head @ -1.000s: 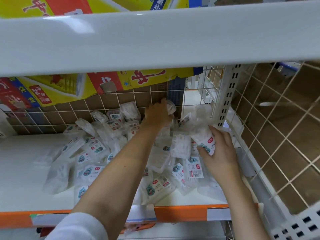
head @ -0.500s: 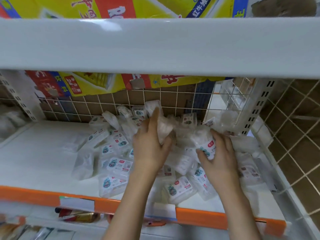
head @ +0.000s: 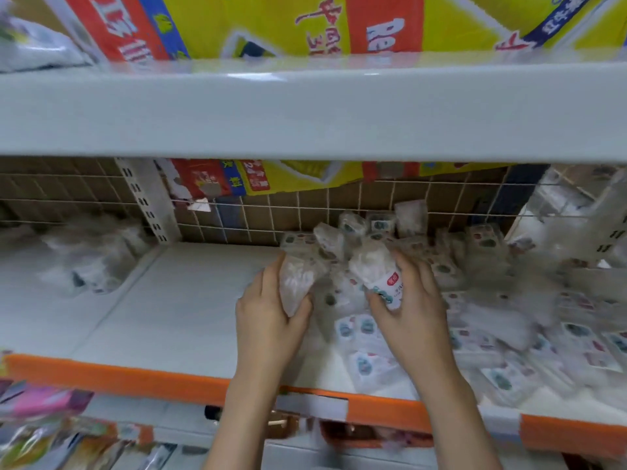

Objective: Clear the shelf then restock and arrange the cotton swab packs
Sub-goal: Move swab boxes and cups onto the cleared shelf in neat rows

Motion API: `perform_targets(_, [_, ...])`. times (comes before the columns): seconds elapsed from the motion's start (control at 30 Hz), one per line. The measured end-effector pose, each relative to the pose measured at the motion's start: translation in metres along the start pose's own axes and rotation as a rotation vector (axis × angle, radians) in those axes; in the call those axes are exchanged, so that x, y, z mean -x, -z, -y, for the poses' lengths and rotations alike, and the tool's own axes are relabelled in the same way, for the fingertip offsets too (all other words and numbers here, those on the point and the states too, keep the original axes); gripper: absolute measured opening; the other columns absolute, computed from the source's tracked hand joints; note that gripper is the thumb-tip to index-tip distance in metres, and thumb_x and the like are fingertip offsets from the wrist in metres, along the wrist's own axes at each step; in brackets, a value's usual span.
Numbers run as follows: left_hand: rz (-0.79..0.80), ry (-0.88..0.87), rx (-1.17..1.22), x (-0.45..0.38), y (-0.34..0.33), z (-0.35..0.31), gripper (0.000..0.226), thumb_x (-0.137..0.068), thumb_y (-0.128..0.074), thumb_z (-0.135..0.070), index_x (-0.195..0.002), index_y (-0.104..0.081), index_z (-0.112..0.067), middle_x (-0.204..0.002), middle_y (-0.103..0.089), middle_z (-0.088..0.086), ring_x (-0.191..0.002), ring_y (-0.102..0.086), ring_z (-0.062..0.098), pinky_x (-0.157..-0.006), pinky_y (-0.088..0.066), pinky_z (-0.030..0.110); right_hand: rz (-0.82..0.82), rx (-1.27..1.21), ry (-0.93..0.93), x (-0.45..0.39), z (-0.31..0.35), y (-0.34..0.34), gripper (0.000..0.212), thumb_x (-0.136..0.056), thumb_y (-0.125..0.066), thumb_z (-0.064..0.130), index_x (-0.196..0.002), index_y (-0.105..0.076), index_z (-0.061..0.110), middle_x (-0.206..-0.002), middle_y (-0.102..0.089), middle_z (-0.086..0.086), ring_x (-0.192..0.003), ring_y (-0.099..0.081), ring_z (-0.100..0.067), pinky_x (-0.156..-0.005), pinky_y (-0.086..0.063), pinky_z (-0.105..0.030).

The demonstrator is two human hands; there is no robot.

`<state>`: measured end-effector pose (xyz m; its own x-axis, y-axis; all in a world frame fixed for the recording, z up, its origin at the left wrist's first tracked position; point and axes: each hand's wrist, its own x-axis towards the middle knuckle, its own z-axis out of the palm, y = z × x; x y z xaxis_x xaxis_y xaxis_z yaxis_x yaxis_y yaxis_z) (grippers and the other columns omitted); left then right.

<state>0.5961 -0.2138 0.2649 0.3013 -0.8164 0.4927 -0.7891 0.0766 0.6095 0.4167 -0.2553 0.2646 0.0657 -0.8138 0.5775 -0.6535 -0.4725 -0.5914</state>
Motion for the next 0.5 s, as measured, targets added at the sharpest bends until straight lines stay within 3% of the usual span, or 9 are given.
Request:
perform_targets(0.13, [-0.002, 0.049, -0.069, -0.008, 0.037, 0.049, 0.064, -0.073, -0.060, -0.038, -0.130, -0.049, -0.010, -0.115, -0.062, 0.012, -0.099, -0.055, 0.034, -0.081, -0.045, 0.039, -0.003, -0.017, 0.009, 0.007, 0.039, -0.038, 0.060, -0.074, -0.076, 0.006, -0.128, -0.050, 0.004, -0.123, -0.051, -0.013, -0.112, -0.041, -0.014, -0.094, -0.027, -0.011])
perform_targets(0.3, [0.015, 0.130, -0.039, -0.007, 0.059, 0.086, 0.064, -0.076, -0.074, -0.021, -0.131, -0.046, -0.007, -0.124, -0.054, 0.012, -0.112, -0.050, 0.030, -0.090, -0.038, 0.031, 0.055, -0.031, 0.004, 0.015, 0.061, -0.063, 0.058, -0.071, -0.075, 0.004, -0.124, -0.051, 0.006, -0.121, -0.053, -0.010, -0.110, -0.044, -0.014, -0.093, -0.029, -0.012])
perform_targets(0.5, [0.004, 0.150, 0.009, -0.006, 0.059, 0.094, 0.065, -0.077, -0.072, -0.012, -0.134, -0.041, -0.006, -0.130, -0.040, 0.013, -0.108, -0.051, 0.028, -0.080, -0.035, 0.027, 0.100, -0.030, 0.031, 0.012, 0.070, -0.078, 0.058, -0.069, -0.076, 0.002, -0.121, -0.051, 0.004, -0.116, -0.054, -0.012, -0.106, -0.043, -0.014, -0.089, -0.029, -0.011])
